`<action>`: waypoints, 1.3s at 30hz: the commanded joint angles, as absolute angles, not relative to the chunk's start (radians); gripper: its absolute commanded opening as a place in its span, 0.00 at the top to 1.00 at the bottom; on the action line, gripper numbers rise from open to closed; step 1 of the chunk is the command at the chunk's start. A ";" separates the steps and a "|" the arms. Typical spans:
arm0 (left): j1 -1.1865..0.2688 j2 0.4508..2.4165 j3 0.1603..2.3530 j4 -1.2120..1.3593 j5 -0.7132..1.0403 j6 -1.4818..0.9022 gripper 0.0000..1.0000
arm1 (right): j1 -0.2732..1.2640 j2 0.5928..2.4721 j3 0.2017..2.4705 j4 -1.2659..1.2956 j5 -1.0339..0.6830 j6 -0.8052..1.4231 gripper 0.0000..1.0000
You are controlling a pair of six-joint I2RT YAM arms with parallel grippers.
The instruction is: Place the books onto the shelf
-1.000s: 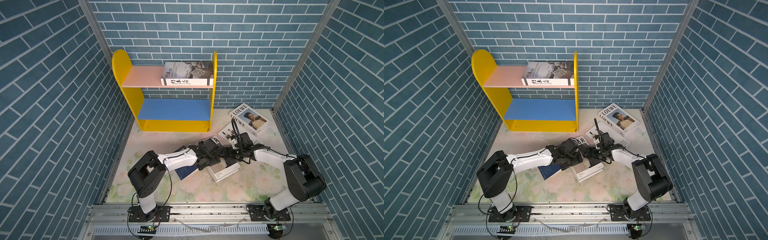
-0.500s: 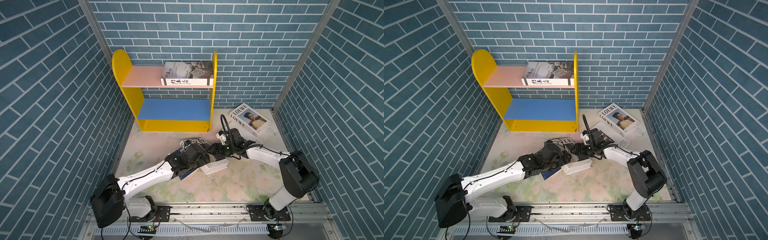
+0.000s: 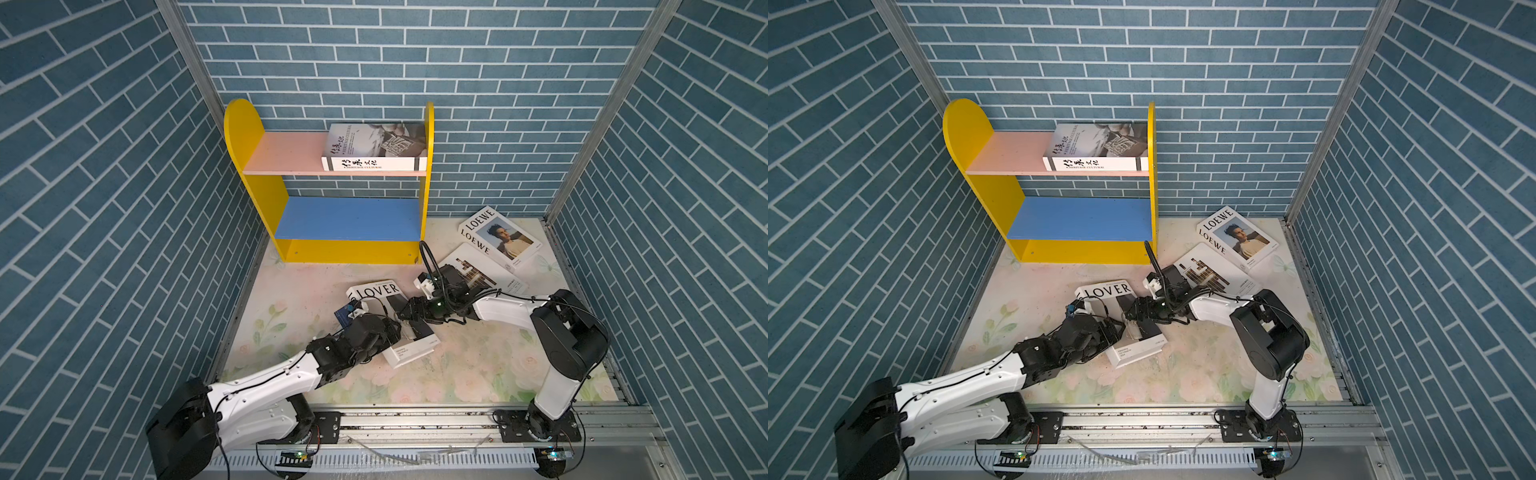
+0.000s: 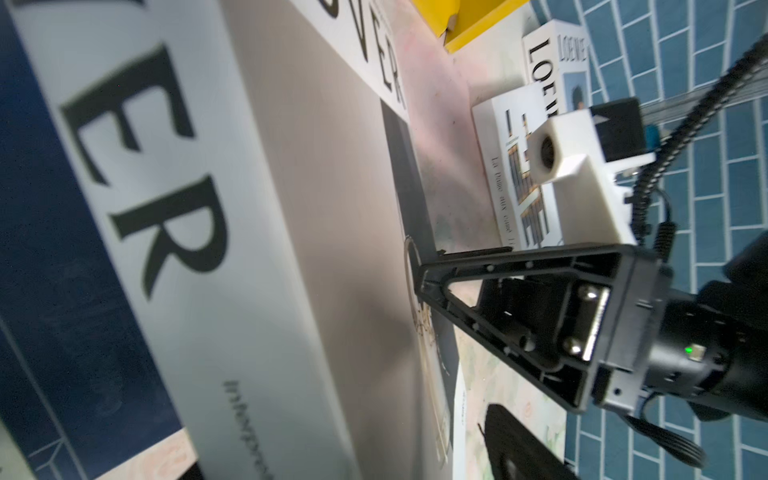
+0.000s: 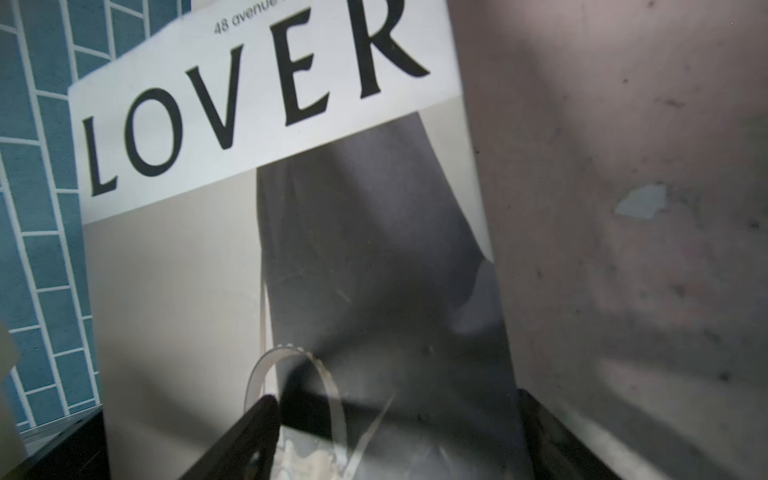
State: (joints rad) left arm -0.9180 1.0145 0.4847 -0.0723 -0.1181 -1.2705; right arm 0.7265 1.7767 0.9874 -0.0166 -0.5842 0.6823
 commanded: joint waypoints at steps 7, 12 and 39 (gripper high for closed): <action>-0.930 0.928 0.425 0.163 -0.130 -1.278 0.30 | 0.750 1.804 1.005 0.038 -0.613 0.749 0.13; -0.930 0.940 0.431 0.162 -0.133 -1.301 0.44 | 0.750 1.792 1.015 0.038 -0.611 0.753 0.13; -0.797 0.613 0.627 -0.027 -0.267 -1.153 0.63 | 0.543 1.364 0.939 0.179 -0.486 1.082 0.02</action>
State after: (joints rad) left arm -0.8352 0.6556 0.5507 0.0044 -0.2031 -1.2102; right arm 0.5350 1.3979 0.9630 0.1001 -0.4919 0.9703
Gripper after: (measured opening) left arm 0.425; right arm 0.976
